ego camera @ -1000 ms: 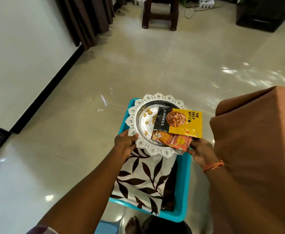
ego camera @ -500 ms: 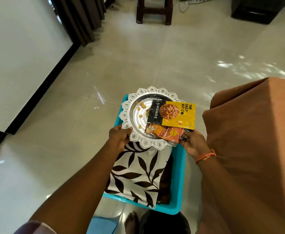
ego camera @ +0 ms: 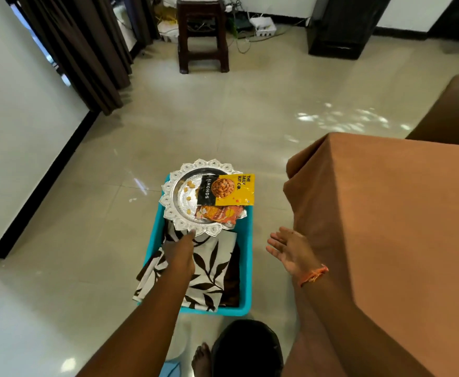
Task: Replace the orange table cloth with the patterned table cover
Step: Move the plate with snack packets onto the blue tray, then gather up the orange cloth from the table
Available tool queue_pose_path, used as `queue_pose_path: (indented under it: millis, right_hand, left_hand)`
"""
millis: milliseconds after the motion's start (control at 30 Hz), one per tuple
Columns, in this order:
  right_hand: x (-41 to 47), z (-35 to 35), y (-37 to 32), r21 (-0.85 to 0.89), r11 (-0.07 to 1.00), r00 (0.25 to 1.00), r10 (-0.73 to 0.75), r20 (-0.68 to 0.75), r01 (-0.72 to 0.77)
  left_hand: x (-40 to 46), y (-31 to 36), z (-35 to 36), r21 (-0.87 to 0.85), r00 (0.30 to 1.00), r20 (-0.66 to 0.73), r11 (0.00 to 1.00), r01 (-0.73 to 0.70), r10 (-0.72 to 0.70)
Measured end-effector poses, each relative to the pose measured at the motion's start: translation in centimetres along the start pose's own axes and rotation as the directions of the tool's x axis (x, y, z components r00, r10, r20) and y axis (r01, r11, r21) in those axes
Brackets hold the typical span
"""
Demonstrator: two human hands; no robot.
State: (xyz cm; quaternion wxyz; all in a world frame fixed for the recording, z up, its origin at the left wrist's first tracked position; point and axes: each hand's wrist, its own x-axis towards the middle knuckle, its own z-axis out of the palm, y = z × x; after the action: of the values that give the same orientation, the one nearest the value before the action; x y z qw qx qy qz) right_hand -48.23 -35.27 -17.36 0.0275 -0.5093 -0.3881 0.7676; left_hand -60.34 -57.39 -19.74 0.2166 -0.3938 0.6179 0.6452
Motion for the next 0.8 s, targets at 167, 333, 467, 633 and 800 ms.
queue_pose_path:
  millis: [167,333,467,633,800]
  right_hand:
    - [-8.4,-10.0,0.2,-0.285,0.9,0.942,-0.333,0.033,0.329]
    - [-13.6,-21.1,2.1,-0.567,0.708,0.84,-0.54,-0.05,0.421]
    - [-16.3,-29.2,5.5,-0.756,0.511,0.799,-0.601,0.025,0.408]
    - [-18.8,-36.0,8.7,-0.92,0.168,0.799,-0.565,0.204,0.353]
    - [-21.6,-37.6,10.9,-0.959,-0.009,0.846,-0.468,0.256,0.284]
  left_hand:
    - [-10.6,-9.6,0.9,0.216,0.989,0.14,0.976,0.01,-0.042]
    - [-20.9,-20.9,2.6,0.548,0.94,0.32,0.832,-0.085,-0.115]
    - [-27.0,-28.6,2.7,0.766,0.881,0.445,0.578,-0.282,-0.161]
    - [-31.2,-33.6,0.6,0.799,0.84,0.535,0.373,-0.471,-0.087]
    - [-32.9,-34.6,-0.7,0.783,0.87,0.492,0.446,-0.433,-0.02]
